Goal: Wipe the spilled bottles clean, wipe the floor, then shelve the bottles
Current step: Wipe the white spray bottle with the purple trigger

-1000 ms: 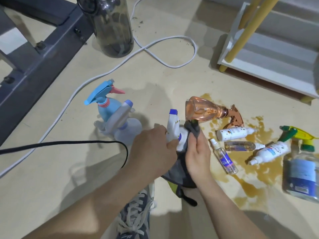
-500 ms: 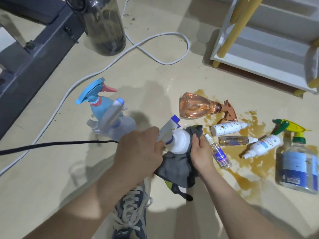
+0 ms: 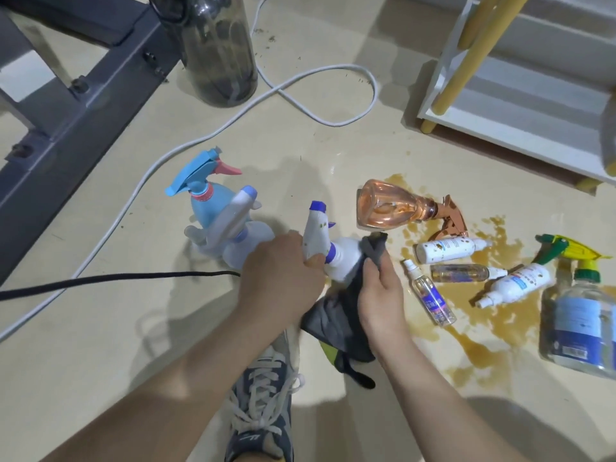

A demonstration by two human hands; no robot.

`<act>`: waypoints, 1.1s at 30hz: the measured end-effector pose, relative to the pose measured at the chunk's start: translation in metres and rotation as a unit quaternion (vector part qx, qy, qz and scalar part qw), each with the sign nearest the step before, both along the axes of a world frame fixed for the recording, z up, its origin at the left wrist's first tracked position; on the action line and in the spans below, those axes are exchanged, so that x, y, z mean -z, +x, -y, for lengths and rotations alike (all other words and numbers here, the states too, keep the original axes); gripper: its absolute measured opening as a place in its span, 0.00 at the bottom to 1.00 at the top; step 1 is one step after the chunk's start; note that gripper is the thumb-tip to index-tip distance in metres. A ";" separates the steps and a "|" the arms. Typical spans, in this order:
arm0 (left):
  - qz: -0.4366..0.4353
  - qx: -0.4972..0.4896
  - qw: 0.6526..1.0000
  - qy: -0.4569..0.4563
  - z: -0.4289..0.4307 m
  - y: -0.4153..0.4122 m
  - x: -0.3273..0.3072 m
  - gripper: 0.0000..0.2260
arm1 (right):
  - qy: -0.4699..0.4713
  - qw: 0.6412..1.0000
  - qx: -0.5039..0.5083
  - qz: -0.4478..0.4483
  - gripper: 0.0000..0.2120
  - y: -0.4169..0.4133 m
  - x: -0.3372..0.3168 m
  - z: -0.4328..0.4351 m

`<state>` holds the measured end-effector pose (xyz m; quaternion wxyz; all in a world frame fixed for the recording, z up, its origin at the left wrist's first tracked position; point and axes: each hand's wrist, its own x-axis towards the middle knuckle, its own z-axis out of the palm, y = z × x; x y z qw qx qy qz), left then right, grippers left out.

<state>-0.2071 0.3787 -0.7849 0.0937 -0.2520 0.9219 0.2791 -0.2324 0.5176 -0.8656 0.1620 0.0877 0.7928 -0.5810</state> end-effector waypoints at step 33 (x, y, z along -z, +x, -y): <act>0.001 -0.053 0.967 0.248 -0.017 0.028 -0.020 0.26 | 0.077 0.954 -0.212 -0.195 0.15 -0.005 -0.005 -0.020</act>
